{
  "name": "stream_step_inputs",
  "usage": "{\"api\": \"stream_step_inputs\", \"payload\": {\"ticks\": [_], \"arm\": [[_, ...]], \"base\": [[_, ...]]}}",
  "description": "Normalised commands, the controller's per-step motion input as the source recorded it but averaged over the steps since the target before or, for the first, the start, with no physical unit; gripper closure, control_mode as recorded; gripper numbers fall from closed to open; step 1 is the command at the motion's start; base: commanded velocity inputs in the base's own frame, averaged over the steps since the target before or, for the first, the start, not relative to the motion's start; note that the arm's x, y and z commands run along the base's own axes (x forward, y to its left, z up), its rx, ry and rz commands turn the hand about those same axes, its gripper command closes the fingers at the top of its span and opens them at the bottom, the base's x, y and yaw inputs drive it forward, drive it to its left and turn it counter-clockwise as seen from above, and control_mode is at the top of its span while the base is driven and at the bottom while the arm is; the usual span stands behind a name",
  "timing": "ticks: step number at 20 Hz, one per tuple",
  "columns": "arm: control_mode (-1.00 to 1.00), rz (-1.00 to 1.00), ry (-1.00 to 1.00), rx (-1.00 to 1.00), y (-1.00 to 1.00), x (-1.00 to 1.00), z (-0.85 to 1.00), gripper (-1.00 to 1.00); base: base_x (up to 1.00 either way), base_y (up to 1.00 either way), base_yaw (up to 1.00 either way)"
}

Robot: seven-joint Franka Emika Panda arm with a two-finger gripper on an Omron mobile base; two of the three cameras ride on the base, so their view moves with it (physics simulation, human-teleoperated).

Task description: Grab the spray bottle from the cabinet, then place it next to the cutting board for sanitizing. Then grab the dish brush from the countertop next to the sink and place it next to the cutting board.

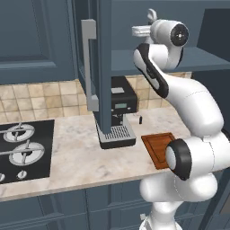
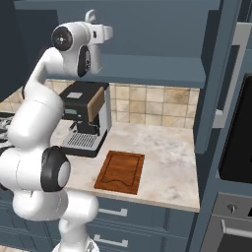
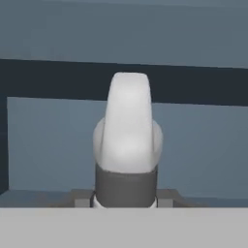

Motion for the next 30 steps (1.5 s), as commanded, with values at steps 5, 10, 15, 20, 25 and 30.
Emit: {"api": "stream_step_inputs", "payload": {"ticks": [5,10,15,20,25,30], "arm": [[-1.0,0.0,-0.3,0.07,-0.02,-0.73,-0.07,1.0],[-1.0,0.0,-0.17,0.02,0.0,-0.68,-0.38,1.0],[-1.0,0.0,-0.08,0.01,-0.11,-0.89,-0.5,1.0],[-1.0,0.0,-0.15,0.05,-0.06,-1.0,-0.02,1.0],[-1.0,0.0,-0.02,0.0,0.0,-0.99,0.08,1.0],[-1.0,0.0,0.04,0.0,0.0,-0.94,-0.12,1.0]], "base": [[0.0,0.0,0.0],[0.0,0.0,0.0],[0.0,0.0,0.0],[0.0,0.0,0.0],[0.0,0.0,0.0],[0.0,0.0,0.0]]}}
